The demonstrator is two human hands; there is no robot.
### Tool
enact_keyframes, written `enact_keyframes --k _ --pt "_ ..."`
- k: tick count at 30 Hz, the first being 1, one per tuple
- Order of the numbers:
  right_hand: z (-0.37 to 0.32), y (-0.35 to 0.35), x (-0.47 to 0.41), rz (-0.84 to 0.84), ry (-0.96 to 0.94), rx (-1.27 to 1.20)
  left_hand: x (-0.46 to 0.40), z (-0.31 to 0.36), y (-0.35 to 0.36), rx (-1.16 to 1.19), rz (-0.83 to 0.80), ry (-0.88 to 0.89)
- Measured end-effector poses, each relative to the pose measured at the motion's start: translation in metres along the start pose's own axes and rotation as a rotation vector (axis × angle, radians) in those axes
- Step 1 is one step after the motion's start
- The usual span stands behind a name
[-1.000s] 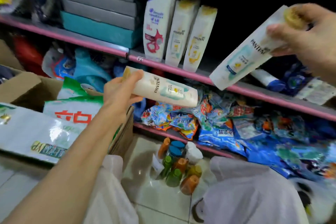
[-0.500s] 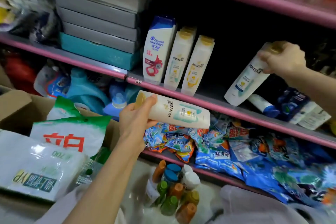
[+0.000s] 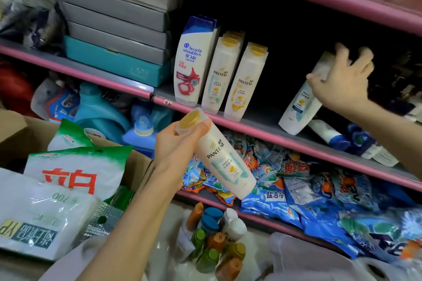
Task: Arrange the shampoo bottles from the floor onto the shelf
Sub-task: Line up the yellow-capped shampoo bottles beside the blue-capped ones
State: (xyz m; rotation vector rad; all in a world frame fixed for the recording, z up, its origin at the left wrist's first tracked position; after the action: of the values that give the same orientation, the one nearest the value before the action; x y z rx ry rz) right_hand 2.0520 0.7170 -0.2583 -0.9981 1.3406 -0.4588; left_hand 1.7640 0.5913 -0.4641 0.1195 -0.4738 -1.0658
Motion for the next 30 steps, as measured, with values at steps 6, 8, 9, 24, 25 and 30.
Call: enact_keyframes --k 6,8,9,24,25,30 --pt "-0.129 0.096 0.151 -0.669 -0.303 -0.694 0.009 0.003 0.019 0.075 -0.188 -0.038" --pt "-0.139 0.117 0.181 -0.711 -0.239 -0.76 0.013 0.005 0.025 0.123 -0.275 -0.061" --pt "-0.138 0.121 0.185 -0.665 -0.185 -0.792 0.014 0.005 0.027 0.126 -0.307 -0.07" --pt "-0.133 0.121 0.206 -0.522 -0.05 -0.939 0.009 -0.012 0.028 0.1 -0.263 -0.198" --pt "-0.131 0.121 0.207 -0.527 -0.042 -0.937 0.009 -0.012 0.03 0.091 -0.274 -0.191" --pt "-0.127 0.119 0.206 -0.539 0.022 -0.949 0.021 -0.015 0.05 0.032 -0.366 -0.158"
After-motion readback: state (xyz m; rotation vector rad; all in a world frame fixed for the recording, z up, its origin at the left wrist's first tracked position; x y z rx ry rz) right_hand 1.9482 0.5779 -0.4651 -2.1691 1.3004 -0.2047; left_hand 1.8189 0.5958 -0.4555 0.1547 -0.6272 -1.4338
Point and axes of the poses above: each hand's wrist, its own x-axis away from the middle knuckle, its own y-axis out of the palm, z = x × y, the point moved 10 cm from there along -x, towards the middle knuckle, and after that the axes turned 15 degrees about -y, right-handed, at the moved point
